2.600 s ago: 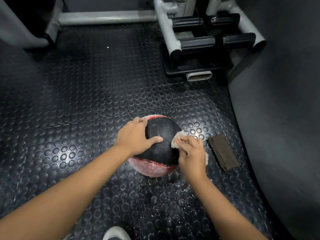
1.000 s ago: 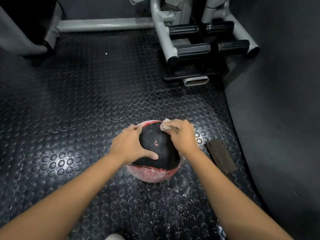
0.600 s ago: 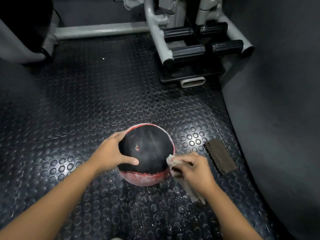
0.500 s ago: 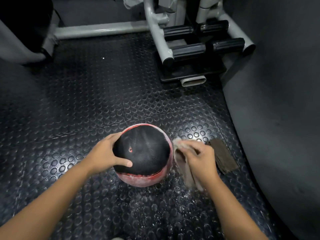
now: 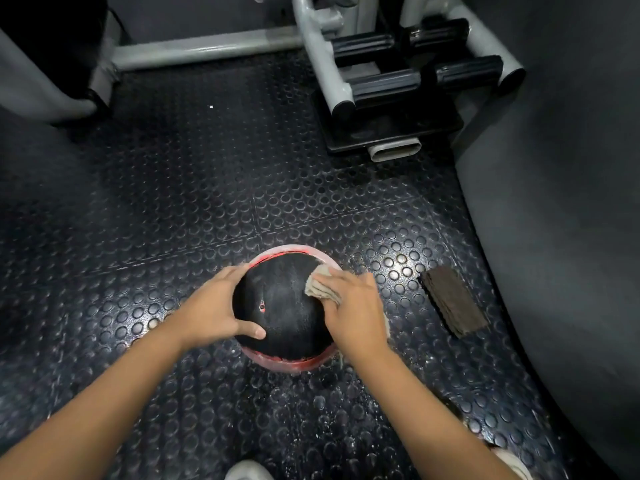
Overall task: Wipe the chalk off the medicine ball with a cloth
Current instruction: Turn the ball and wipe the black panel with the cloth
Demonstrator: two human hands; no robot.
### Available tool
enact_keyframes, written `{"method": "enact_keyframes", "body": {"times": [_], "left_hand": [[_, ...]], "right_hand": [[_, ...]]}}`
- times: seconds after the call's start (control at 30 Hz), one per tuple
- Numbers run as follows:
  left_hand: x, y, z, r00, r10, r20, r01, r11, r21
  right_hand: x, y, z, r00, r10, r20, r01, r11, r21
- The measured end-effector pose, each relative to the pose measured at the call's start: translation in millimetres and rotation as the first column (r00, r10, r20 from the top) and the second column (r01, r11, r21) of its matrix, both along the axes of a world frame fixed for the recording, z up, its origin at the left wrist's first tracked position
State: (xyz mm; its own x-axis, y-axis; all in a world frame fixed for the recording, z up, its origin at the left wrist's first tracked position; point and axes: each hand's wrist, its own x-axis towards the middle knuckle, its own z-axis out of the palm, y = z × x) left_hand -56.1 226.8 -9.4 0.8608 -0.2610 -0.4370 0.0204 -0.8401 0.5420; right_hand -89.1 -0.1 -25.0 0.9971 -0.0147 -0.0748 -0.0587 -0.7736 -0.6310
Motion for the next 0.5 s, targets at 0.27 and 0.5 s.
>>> {"method": "enact_keyframes", "body": {"times": [0.27,0.5], "left_hand": [[6.1,-31.4,7.8,0.982,-0.189,0.027,0.184,0.975,0.125],[17.6,-33.7,4.9,0.989,-0.146,0.033,0.14,0.979,0.146]], "right_hand": [[-28.8,-25.3,-2.1,0.963,-0.26,-0.067,0.266,0.958,0.104],[39.8,-29.9,-10.1,0.988,-0.142,-0.061,0.147,0.985,0.088]]}}
